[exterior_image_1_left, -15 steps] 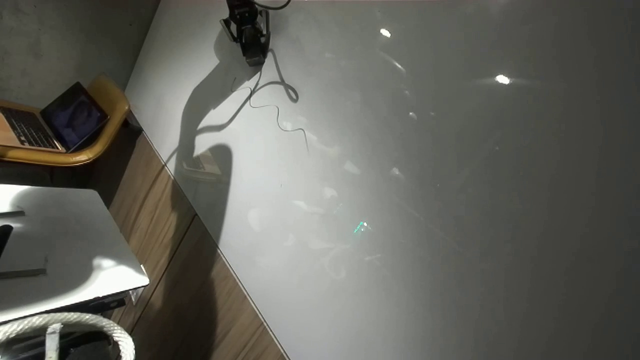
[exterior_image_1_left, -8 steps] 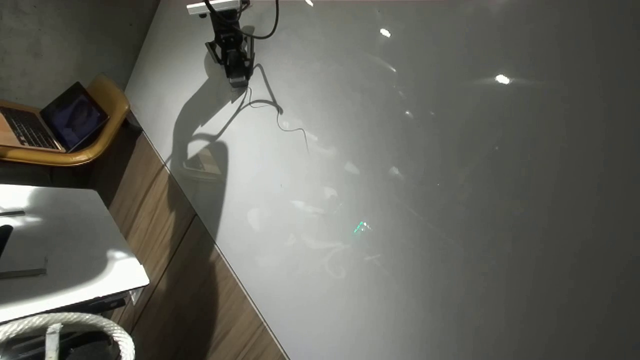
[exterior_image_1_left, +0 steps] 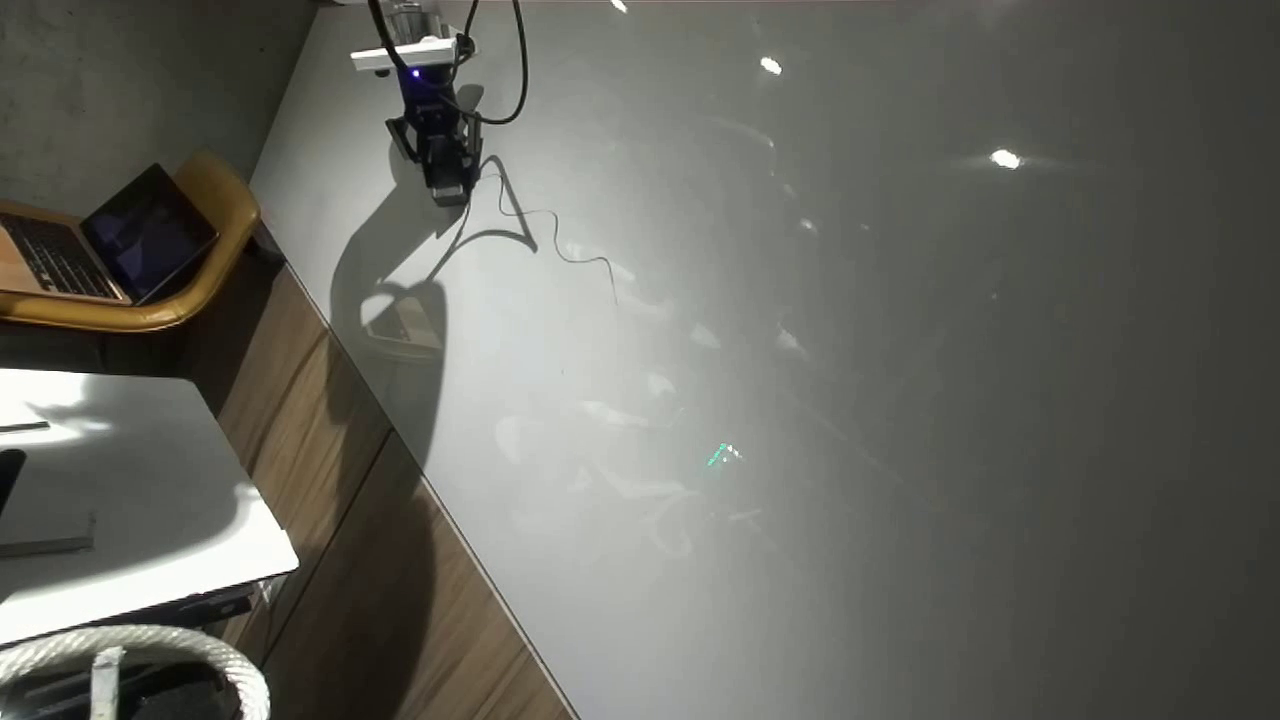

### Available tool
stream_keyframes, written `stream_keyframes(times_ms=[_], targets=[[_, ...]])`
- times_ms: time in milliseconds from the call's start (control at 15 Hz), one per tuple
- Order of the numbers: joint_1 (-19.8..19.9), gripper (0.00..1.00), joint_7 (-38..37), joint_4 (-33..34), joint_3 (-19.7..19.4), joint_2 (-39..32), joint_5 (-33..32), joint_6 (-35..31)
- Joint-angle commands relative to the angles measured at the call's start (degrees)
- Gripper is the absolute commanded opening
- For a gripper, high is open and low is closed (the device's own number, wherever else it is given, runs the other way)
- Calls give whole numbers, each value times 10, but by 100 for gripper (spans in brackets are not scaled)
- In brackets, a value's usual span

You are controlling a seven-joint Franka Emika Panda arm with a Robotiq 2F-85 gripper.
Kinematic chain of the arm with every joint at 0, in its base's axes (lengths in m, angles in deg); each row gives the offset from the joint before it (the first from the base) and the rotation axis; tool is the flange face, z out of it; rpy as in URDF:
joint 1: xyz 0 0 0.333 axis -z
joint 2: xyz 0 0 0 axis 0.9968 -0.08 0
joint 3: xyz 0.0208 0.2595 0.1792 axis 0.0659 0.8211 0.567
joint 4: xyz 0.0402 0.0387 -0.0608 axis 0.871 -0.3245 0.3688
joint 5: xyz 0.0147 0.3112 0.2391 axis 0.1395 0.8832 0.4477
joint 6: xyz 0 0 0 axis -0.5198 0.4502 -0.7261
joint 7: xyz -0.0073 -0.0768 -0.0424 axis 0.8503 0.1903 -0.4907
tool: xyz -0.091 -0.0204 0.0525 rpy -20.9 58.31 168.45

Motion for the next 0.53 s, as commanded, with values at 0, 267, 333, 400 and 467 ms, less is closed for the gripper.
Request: stream_keyframes(times_ms=[0, 267, 333, 400, 467], targets=[[9, 29, 1, -18, -20, 12, -5, -29], [29, 29, 7, -52, -32, 45, -6, -31], [38, 29, 10, -66, -36, 60, -5, -32], [48, 29, 11, -80, -39, 75, -4, -33], [59, 29, 13, -95, -42, 94, -2, -34]])
